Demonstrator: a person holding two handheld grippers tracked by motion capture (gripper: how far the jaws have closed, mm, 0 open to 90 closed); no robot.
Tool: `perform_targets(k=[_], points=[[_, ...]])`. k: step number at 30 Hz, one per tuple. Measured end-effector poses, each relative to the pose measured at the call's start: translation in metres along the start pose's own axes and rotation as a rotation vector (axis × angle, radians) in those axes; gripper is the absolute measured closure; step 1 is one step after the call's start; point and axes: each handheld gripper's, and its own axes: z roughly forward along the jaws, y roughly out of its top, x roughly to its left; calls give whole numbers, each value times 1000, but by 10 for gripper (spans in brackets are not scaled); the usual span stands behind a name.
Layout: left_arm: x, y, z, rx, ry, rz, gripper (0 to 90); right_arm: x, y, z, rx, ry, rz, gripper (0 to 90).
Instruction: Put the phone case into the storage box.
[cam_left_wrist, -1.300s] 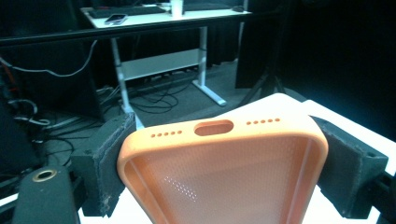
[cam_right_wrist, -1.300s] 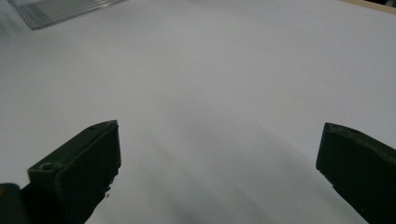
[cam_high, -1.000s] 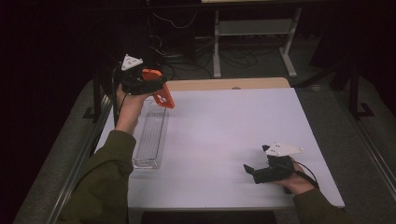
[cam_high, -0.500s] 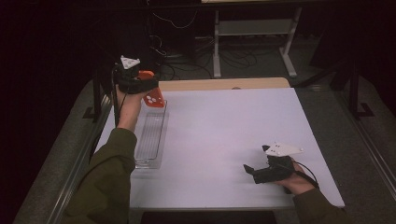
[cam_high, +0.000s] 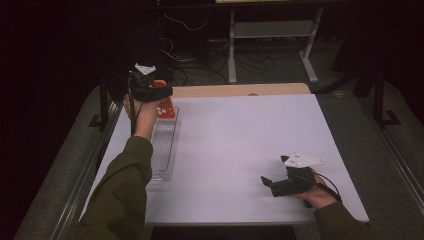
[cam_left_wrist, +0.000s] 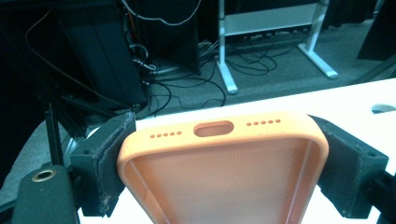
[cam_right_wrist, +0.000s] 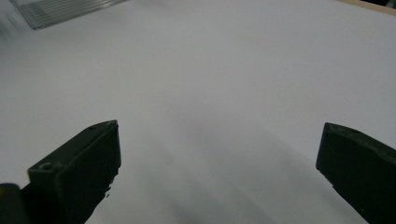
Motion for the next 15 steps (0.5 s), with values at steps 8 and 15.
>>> perform_targets(k=[8,15], points=[[-2,-14,17,42,22,0,140,0,0,0,0,1,-3,0],[-4,-20,25,64,21,12,140,0,0,-1,1,1,-7,0]])
